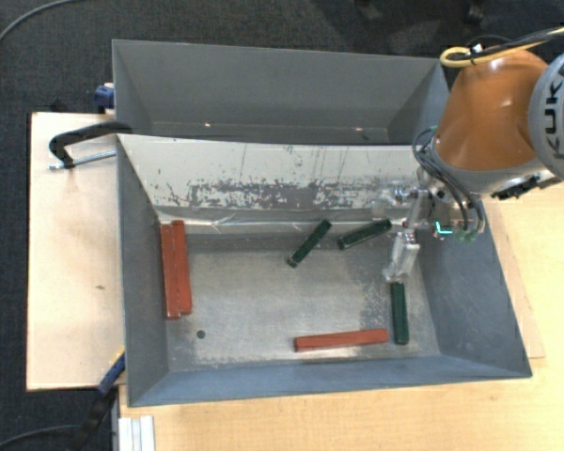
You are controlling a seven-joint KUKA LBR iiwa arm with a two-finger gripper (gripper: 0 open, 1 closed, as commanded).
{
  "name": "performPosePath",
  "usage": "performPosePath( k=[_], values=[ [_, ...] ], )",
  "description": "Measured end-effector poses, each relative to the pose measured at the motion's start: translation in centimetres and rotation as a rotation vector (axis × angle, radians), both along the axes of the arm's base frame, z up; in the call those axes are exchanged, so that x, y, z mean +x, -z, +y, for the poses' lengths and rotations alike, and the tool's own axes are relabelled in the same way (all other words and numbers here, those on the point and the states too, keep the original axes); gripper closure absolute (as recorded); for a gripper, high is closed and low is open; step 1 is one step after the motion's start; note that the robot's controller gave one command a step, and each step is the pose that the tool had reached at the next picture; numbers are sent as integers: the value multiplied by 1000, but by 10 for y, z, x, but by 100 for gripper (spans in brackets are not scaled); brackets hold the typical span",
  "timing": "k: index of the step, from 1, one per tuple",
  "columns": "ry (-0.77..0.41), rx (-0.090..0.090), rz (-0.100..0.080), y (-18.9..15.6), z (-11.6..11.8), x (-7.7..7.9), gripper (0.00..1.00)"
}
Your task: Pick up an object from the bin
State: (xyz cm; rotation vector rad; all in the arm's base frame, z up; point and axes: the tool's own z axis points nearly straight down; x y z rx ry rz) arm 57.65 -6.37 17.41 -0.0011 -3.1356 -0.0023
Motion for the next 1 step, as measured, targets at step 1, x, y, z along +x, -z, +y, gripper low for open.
performPosePath(
  k=[1],
  values=[
    [-464,2,-2,105,14,-74,0]
  ],
)
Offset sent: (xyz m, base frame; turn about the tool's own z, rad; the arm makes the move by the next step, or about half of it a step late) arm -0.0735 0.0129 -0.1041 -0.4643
